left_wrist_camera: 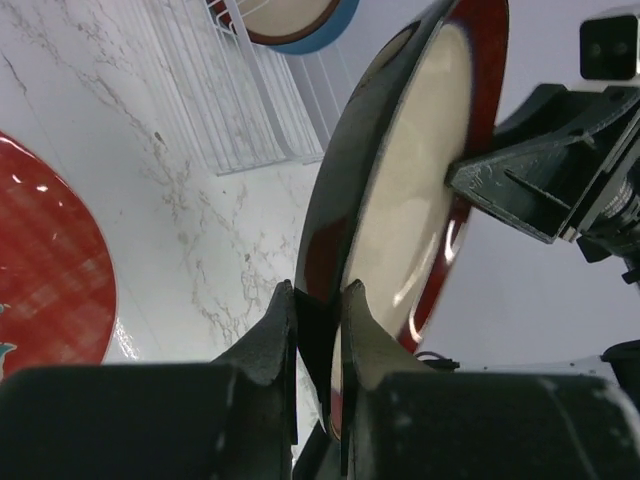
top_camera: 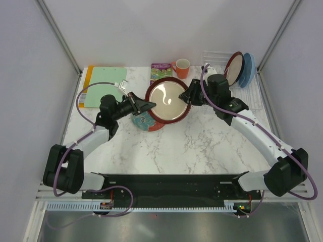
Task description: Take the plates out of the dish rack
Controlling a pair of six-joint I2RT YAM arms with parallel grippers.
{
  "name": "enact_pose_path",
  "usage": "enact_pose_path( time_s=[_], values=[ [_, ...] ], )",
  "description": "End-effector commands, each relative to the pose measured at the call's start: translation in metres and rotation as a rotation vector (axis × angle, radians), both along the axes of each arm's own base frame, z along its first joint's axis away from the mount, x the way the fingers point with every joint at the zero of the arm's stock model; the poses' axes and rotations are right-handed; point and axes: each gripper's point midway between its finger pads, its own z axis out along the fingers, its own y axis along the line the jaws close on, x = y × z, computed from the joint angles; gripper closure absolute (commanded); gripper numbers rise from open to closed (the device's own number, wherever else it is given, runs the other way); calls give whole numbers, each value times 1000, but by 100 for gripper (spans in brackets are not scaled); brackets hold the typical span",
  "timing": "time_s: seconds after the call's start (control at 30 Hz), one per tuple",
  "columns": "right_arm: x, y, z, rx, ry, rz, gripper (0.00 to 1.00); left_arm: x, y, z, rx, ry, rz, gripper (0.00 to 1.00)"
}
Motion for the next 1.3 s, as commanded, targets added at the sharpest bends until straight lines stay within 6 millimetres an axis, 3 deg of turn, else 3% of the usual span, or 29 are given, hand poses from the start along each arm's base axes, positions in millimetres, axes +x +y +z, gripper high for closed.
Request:
enact_pose_path(
  time_s=[0.0, 0.07, 0.2, 0.27, 0.4, 0.57, 0.93, 1.27],
  values=[
    [-2, 15, 41, 80, -121, 9, 50, 19, 19, -13, 190, -97, 174, 98],
    [5, 6, 40, 45, -131, -39, 42, 18, 28, -16, 222, -77, 204, 98],
    [13, -9, 25, -77, -111, -93, 42, 25, 46, -24, 307, -43, 256, 98],
    [15, -16, 23, -110, -112, -116, 33, 27, 57, -26, 322, -33, 289, 98],
    [19, -34, 23, -169, -131, -182, 31, 33, 80, -41, 362, 15, 350, 98],
    [18, -46, 24, -198, -141, -213, 30, 43, 93, -54, 371, 48, 360, 98],
    [20, -61, 17, -237, -135, -243, 29, 52, 89, -91, 352, 156, 295, 98],
    [34, -101, 16, -312, -132, -332, 28, 49, 79, -128, 333, 291, 215, 98]
  ],
)
